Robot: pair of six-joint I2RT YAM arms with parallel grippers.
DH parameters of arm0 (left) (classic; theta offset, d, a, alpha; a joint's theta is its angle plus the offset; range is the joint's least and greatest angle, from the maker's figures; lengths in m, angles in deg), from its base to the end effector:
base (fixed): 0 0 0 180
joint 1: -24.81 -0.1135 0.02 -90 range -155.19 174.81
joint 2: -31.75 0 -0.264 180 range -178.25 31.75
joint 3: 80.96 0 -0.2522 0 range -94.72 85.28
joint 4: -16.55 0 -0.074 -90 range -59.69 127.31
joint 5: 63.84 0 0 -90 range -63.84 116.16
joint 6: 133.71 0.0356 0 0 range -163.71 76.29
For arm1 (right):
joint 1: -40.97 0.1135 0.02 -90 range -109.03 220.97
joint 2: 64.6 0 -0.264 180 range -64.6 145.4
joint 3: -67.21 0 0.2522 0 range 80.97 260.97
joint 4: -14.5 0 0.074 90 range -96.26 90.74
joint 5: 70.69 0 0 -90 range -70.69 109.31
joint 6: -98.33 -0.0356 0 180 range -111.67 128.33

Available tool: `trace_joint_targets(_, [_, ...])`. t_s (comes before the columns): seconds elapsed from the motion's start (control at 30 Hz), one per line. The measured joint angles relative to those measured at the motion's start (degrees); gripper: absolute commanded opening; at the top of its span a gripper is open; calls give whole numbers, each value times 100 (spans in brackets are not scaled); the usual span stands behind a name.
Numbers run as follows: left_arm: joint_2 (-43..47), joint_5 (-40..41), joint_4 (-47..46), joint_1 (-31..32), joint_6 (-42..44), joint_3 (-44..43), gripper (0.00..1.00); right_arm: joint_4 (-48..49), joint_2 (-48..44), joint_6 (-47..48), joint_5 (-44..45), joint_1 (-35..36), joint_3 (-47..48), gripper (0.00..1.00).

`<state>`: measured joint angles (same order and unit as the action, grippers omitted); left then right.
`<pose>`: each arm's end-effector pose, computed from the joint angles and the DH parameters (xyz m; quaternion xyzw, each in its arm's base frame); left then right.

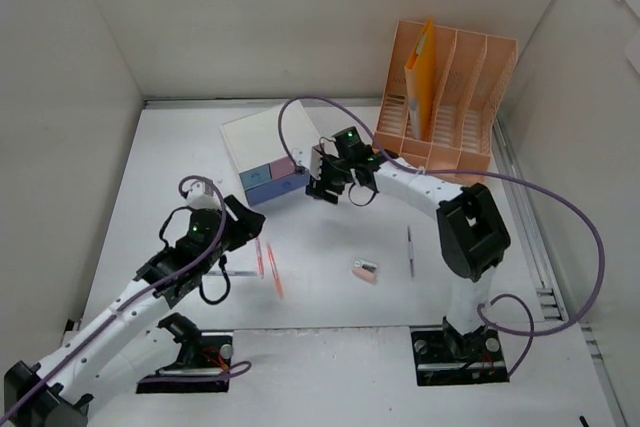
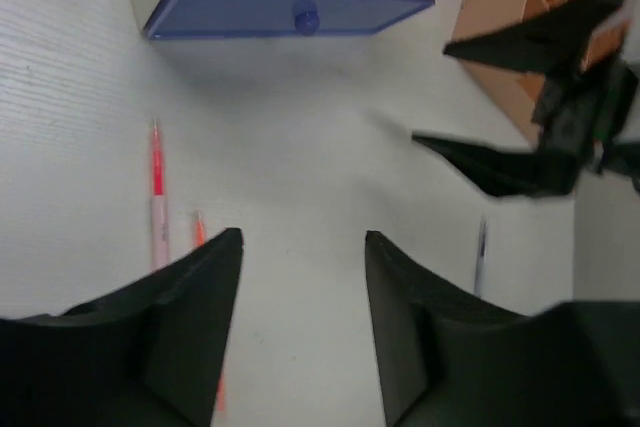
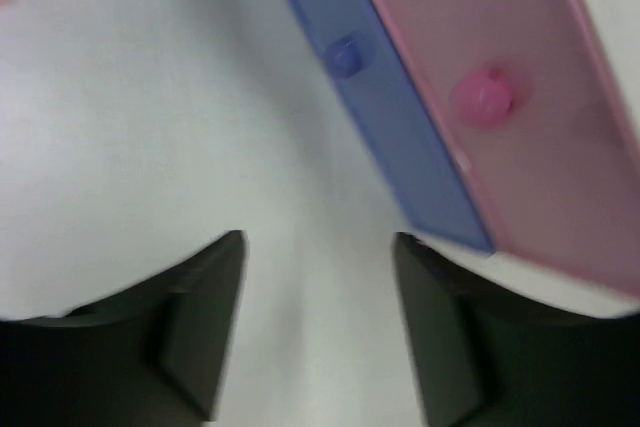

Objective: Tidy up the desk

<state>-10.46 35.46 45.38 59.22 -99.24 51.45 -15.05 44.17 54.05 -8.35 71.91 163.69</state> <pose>0.1482 -0.0945 0.2711 -0.1964 0.8110 -0.3385 0.4348 0.3603 0.2352 0.2394 -0.6263 0.6349 0.1655 0.4210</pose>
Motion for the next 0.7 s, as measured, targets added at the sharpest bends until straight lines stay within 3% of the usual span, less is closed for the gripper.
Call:
trace_joint_targets(0.03, [-153, 111, -153, 0, -129, 11, 41, -22, -195, -160, -164, -74, -216, 98])
trace_joint_targets(0.07, [-306, 210, -354, 0, -243, 39, 33, -46, -396, -356, -317, -155, -407, 98])
trace_joint_targets(0.1, [-476, 315, -566, 0, -356, 92, 33, -42, -584, -501, -442, -234, -555, 98])
trace_joint_targets(0.27, [-1351, 603, -1770, -254, -859, 590, 40, 24, -1416, -1526, -1047, -732, -1073, 98])
trace_joint_targets(0.37, [-1934, 778, -2315, -463, -1093, 649, 41, 68, -1845, -1845, -1233, -994, -1473, 71])
trace_joint_targets(0.4, [-2111, 866, -2549, -516, -1147, 649, 40, 66, -1967, -1921, -1296, -1067, -1602, 38])
trace_joint_targets(0.5, [-2629, 1005, -3342, -673, -1329, 649, 38, 39, -2223, -2144, -1506, -1178, -1895, 3])
trace_joint_targets(0.7, [-3515, 1008, -4288, -1016, -1652, 472, 39, 31, -2496, -2350, -1663, -1228, -2293, 14])
